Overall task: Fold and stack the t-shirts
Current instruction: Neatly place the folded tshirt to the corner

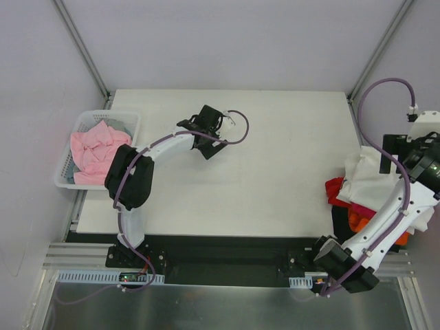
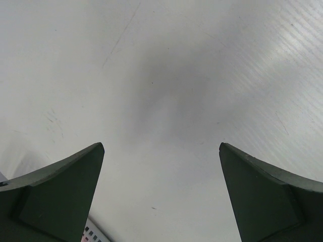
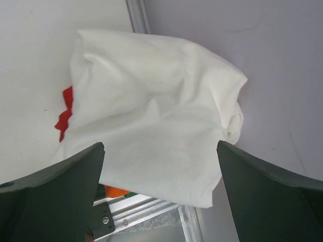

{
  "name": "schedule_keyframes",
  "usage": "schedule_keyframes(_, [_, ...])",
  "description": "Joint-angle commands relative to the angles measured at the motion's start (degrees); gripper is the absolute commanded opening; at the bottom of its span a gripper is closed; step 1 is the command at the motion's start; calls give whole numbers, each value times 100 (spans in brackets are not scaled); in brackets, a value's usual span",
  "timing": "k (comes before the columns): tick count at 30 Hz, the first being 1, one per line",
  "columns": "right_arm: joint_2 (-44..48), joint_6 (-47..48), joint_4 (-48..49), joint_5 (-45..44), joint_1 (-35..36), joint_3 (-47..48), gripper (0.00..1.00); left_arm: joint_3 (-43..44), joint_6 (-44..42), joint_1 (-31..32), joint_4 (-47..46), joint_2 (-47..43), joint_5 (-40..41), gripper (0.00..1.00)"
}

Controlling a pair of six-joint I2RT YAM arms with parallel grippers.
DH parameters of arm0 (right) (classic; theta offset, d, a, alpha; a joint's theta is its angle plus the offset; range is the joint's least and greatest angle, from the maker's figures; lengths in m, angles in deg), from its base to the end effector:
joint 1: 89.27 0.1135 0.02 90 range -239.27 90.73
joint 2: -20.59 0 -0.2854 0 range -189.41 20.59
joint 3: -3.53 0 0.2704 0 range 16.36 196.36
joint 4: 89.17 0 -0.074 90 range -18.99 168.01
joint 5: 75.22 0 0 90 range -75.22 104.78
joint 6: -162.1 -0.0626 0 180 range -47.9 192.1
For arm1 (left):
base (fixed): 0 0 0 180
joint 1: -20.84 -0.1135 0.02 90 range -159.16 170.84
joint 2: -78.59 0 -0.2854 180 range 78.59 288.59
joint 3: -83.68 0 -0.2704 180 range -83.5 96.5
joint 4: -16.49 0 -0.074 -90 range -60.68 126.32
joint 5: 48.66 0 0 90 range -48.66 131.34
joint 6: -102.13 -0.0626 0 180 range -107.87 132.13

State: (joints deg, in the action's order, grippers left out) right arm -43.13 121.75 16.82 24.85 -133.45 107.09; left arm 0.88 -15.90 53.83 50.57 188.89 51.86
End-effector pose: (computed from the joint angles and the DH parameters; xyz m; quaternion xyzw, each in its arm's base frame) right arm 0.1607 -0.1409 0.4665 -0.0830 0.8773 -0.2876 0.3752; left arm 0.4042 -0.2488 0.2205 0.4418 0.8157 0.0695 0.3669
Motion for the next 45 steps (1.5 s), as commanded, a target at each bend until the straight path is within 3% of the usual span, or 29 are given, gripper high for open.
schedule_keyframes(1, [281, -350, -359, 320, 576, -108, 97, 184, 552, -117, -104, -430, 150, 99])
schedule_keyframes(7, [255, -1210, 167, 190, 2052, -890, 96, 185, 1422, -600, -95, -763, 538, 99])
schedule_keyframes(8, [238, -1325, 317, 67, 2550, -1004, 96, 176, 1615, -792, -87, -834, 565, 99])
schedule_keyframes(13, [11, -1739, 1239, -1153, 4231, -1427, 96, 26, 1907, -1207, -69, -1352, 521, 99])
schedule_keyframes(14, [-104, -1739, 1311, -1391, 4869, -1410, 96, 9, 1915, -1234, -60, -1406, 608, 99])
schedule_keyframes(17, [-788, -1722, 1452, -2078, 5899, -1138, 96, -53, 1863, -1251, -60, -1573, 828, 99])
schedule_keyframes(23, [-2369, -1766, 1451, -2938, 7124, -32, 96, -404, 1863, -1251, -60, -1915, 723, 99])
schedule_keyframes(28, [-3259, -817, 2258, -4557, 8195, 14, 96, -712, 1687, -1251, -69, -2153, 951, 99])
schedule_keyframes(35, [-3840, -1580, 2129, -3715, 8101, 488, 96, -1072, 1230, -1251, -139, -2539, 1250, 99])
schedule_keyframes(38, [-3937, -1774, 2400, -3442, 8048, 279, 97, -1178, 1073, -1251, -297, -2733, 1513, 99])
schedule_keyframes(41, [-3928, -1644, 2613, -3179, 8092, 32, 97, -1529, 792, -1251, -796, -3014, 1909, 99])
schedule_keyframes(45, [-3972, -1396, 2585, -3476, 8241, -21, 99, -2013, 702, -1313, -1141, -3269, 1936, 99])
